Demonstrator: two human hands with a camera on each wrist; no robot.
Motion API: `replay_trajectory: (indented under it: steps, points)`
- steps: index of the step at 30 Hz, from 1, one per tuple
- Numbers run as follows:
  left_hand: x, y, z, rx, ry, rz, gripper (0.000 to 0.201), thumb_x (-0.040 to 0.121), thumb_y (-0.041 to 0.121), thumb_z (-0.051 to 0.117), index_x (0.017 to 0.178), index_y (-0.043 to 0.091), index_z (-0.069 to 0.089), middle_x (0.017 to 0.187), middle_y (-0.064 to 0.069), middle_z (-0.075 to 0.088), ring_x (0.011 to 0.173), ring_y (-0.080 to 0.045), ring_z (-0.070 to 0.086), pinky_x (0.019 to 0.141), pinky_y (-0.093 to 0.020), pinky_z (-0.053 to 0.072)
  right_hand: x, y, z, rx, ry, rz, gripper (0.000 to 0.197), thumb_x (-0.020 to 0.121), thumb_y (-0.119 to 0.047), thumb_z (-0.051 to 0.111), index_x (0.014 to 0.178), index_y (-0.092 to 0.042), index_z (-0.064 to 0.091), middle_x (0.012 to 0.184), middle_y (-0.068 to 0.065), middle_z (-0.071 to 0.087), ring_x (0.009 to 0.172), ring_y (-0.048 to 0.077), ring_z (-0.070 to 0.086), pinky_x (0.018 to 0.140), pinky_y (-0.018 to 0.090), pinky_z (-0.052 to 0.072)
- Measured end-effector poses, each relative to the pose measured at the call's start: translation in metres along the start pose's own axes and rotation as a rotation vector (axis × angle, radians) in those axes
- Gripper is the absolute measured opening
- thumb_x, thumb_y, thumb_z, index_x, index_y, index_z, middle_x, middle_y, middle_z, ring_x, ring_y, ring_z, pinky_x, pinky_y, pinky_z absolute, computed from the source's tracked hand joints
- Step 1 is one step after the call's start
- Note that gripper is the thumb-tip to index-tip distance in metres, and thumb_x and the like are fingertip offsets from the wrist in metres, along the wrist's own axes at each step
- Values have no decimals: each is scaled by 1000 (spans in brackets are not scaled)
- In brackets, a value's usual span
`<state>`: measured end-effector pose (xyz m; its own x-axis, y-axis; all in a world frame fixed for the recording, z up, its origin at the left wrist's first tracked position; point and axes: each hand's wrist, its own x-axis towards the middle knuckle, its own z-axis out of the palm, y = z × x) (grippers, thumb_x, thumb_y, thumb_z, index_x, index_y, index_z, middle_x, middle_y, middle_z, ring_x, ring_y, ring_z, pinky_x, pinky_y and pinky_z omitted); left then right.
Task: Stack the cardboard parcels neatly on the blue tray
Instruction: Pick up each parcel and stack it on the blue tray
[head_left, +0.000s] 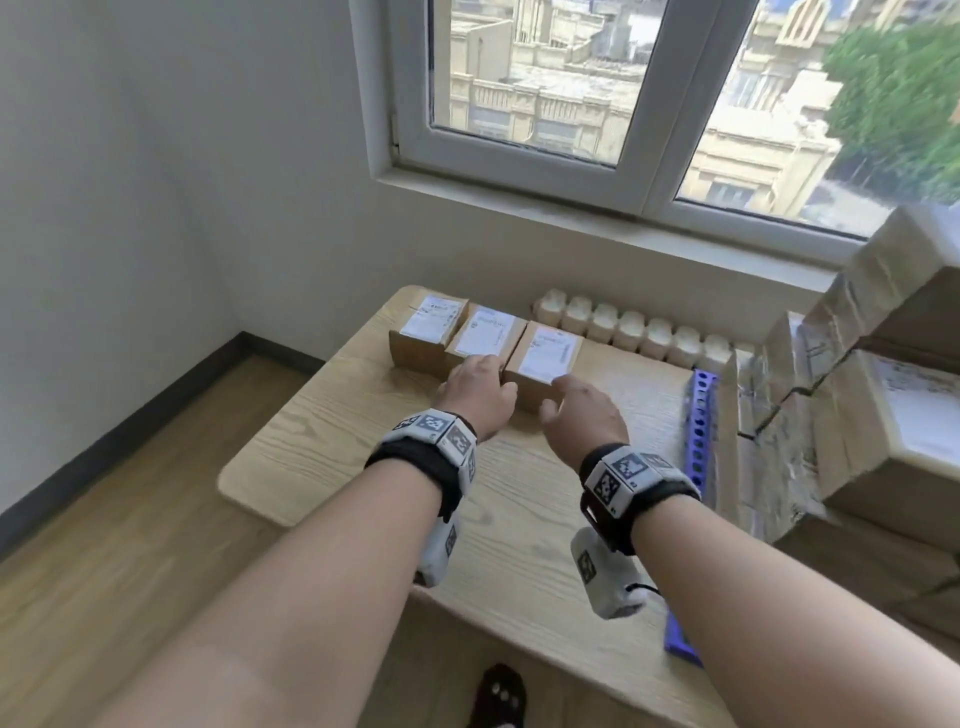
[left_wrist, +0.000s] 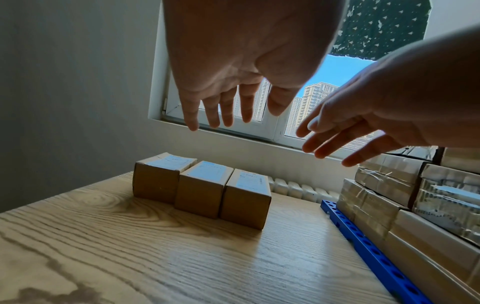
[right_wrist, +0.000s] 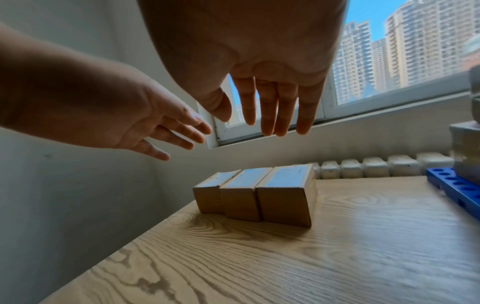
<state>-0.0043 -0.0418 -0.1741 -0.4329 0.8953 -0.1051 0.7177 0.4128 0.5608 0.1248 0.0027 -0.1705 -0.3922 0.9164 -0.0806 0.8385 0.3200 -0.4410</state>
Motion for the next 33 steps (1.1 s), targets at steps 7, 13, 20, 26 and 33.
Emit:
replay_trajectory:
  steps: [7, 13, 20, 26, 33]
  points:
    - [62, -12, 4, 10, -65, -15, 48, 101, 29, 42, 146, 13, 39, 153, -5, 37, 137, -22, 39, 112, -37, 34, 68, 16, 16, 57, -48, 109, 47, 97, -24, 42, 143, -15, 44, 139, 7, 55, 125, 25, 52, 97, 36, 43]
    - [133, -6, 20, 28, -150, -32, 43, 101, 26, 39, 142, 11, 43, 149, -8, 40, 135, -24, 40, 109, -34, 31, 127, 32, 29, 59, -99, 185, 50, 98, -25, 43, 146, -13, 41, 144, 8, 51, 128, 25, 50, 102, 37, 42]
    - [184, -2, 60, 6, -281, -66, 41, 101, 22, 40, 139, 8, 44, 145, -11, 45, 132, -27, 43, 105, -36, 35, 170, 53, 52, 52, -153, 221, 40, 99, -21, 44, 137, -9, 46, 133, 11, 57, 119, 28, 54, 87, 32, 41]
    - [206, 0, 79, -9, -285, -43, 49, 99, 19, 43, 148, 12, 37, 152, -6, 40, 138, -25, 39, 111, -37, 33, 186, 67, 76, 127, -195, 303, 37, 97, -23, 48, 132, -11, 47, 123, 12, 63, 108, 31, 60, 77, 31, 39]
    - [213, 3, 89, -71, -362, -179, 56, 93, 15, 46, 147, 15, 30, 134, -10, 55, 111, -29, 57, 91, -37, 48, 193, 81, 73, 206, -203, 388, 33, 97, -25, 49, 127, -11, 53, 124, 10, 63, 112, 30, 58, 86, 32, 42]
